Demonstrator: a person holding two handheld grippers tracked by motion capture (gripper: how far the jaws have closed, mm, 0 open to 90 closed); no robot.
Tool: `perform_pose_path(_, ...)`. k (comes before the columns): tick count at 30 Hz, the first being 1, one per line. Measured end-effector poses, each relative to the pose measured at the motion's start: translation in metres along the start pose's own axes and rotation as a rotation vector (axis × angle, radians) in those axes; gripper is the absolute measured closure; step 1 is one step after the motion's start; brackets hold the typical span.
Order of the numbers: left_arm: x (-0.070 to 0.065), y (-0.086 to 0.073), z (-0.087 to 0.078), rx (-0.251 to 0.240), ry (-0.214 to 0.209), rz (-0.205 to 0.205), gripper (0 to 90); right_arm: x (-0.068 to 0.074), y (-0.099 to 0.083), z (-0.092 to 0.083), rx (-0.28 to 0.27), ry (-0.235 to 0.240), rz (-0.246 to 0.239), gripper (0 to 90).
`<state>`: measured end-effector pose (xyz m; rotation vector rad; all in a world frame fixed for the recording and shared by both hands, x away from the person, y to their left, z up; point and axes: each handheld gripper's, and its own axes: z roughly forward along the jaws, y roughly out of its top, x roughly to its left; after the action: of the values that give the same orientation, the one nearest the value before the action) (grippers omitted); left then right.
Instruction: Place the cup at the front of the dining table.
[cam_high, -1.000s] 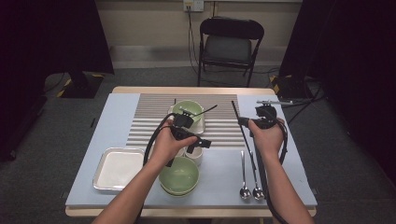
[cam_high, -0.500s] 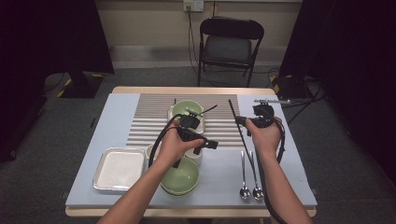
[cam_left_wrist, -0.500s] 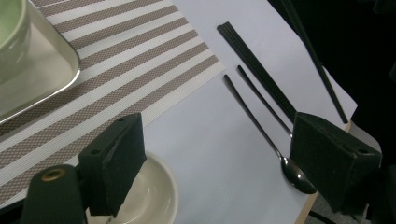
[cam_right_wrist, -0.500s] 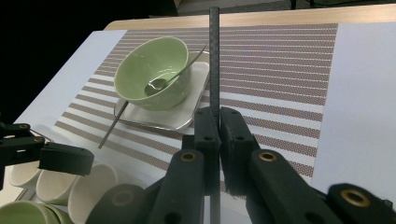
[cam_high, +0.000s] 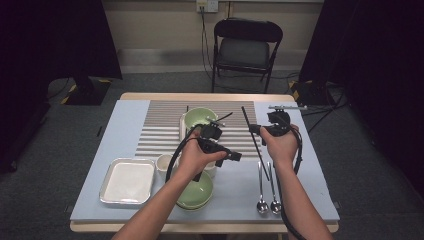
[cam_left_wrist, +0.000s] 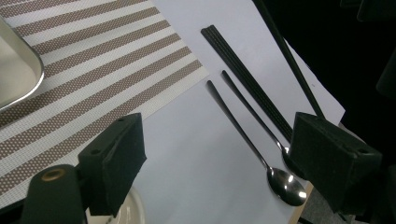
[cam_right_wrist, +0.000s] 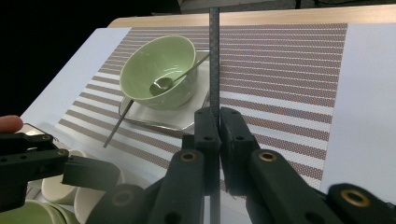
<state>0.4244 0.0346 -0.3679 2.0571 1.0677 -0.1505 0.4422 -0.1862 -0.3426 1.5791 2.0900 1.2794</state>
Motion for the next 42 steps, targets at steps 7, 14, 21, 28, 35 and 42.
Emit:
perform_pose_path(7,-0.004,0.002,0.004,-0.005,-0.018,-0.007,17.9,0.004,0.001,0.002,0.001,0.004,-0.005,86.8)
perform_pose_path(14,-0.006,0.003,0.007,-0.010,-0.004,-0.012,18.2,0.007,0.002,0.002,0.001,0.007,-0.008,86.8)
perform_pose_path(21,-0.009,0.004,0.010,-0.004,0.009,0.003,18.4,0.010,0.002,0.004,-0.004,0.007,-0.008,86.8)
perform_pose_path(28,-0.010,0.004,0.011,-0.008,0.028,0.014,18.4,0.016,0.003,0.008,0.002,0.012,-0.017,86.8)
perform_pose_path(35,-0.011,0.004,0.012,-0.009,0.018,0.011,18.6,0.022,0.003,0.011,0.008,0.013,-0.031,86.7)
perform_pose_path(42,-0.014,0.003,0.015,-0.009,-0.005,0.011,18.5,0.023,0.003,0.013,0.009,0.013,-0.029,86.8)
